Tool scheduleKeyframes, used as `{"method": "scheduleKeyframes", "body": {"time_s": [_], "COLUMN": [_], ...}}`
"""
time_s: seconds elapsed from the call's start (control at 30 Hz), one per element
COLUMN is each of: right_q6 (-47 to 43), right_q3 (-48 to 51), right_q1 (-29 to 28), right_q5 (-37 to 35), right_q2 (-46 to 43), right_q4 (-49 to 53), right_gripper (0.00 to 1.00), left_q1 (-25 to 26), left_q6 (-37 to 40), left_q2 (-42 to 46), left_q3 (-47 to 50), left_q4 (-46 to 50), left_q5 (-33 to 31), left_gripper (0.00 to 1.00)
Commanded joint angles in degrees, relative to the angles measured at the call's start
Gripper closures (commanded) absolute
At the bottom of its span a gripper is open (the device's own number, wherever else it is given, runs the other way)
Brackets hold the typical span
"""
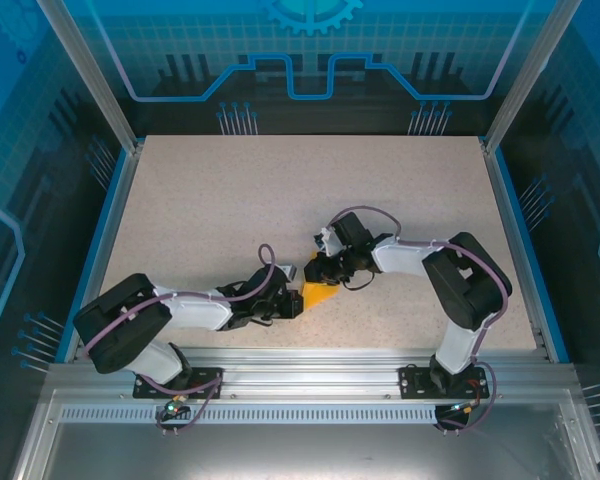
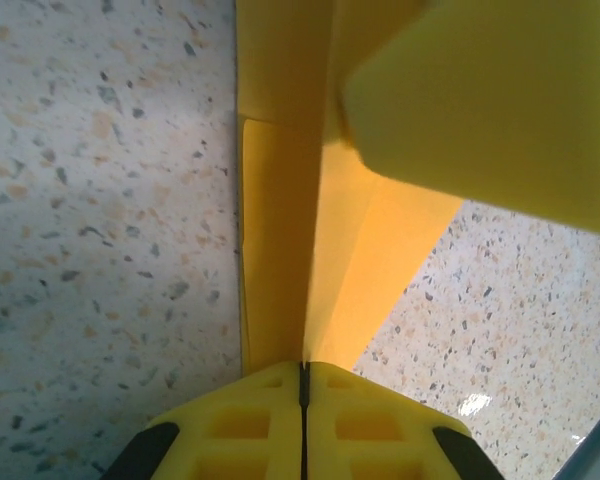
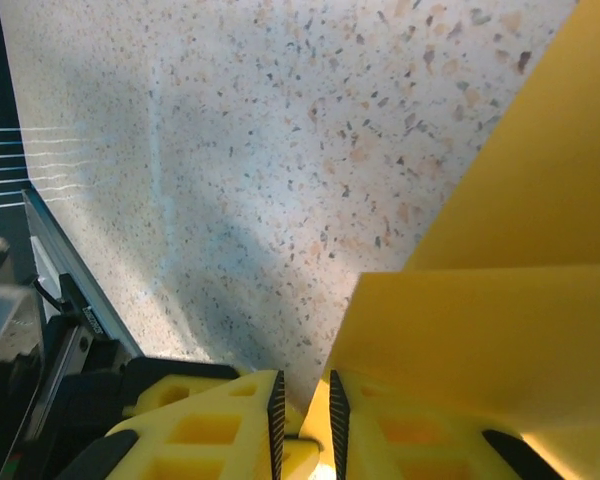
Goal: Fold a paper plane with a square sheet of paper (pick it up from the middle)
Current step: Fourth fold the wing at the center of the table.
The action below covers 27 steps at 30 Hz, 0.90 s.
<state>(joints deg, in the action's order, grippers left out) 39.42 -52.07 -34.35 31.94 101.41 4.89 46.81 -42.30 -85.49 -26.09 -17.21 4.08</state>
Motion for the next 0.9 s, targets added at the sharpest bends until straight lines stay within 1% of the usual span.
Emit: {"method": "scheduleKeyframes", "body": {"time_s": [0.0,0.2,0.4,0.47,0.57,0.6,0.67,0.73,0.87], "right_q6": [-1.01,0.21,0.82,0.83,0.58,0.63,0.66,0.57,0.4], "right_q3": [1.33,3.78,2.01,-0.26,-1.48,-1.54,-1.7,-1.8,-1.76], "right_q1": [0.34,0.04,-0.97,-0.98,-0.77,-0.74,-0.46,-0.12,0.25], "right_q5": [0.22,1.17,1.39,0.76,-0.28,-0.48,-0.5,-0.48,-0.39], "right_q2": [-3.99,-4.97,-1.23,0.02,1.57,1.81,2.19,2.28,2.15], "right_q4": [1.71,-0.31,-1.23,-1.02,-0.17,-0.17,-0.2,-0.05,0.28], "right_gripper": [0.76,0.74,0.74,0.75,0.76,0.76,0.76,0.77,0.77], "left_q1": [-1.85,-2.42,-2.47,-2.49,-2.48,-2.51,-2.51,-2.43,-2.41], "left_q6": [-1.77,-2.83,-3.57,-3.53,-2.93,-2.72,-2.06,-1.41,-0.05], "left_q2": [-0.68,-1.98,-3.28,-3.14,-2.54,-2.12,-1.17,-0.24,0.8], "left_q3": [1.68,1.96,1.91,1.83,1.48,1.42,1.48,1.42,0.93], "left_q4": [-3.6,-5.93,-7.32,-7.08,-5.74,-5.0,-3.89,-2.15,0.18], "left_q5": [3.65,6.04,6.68,6.57,6.08,5.81,5.47,4.83,4.8], "left_gripper": [0.93,0.93,0.93,0.92,0.86,0.82,0.79,0.73,0.69]}}
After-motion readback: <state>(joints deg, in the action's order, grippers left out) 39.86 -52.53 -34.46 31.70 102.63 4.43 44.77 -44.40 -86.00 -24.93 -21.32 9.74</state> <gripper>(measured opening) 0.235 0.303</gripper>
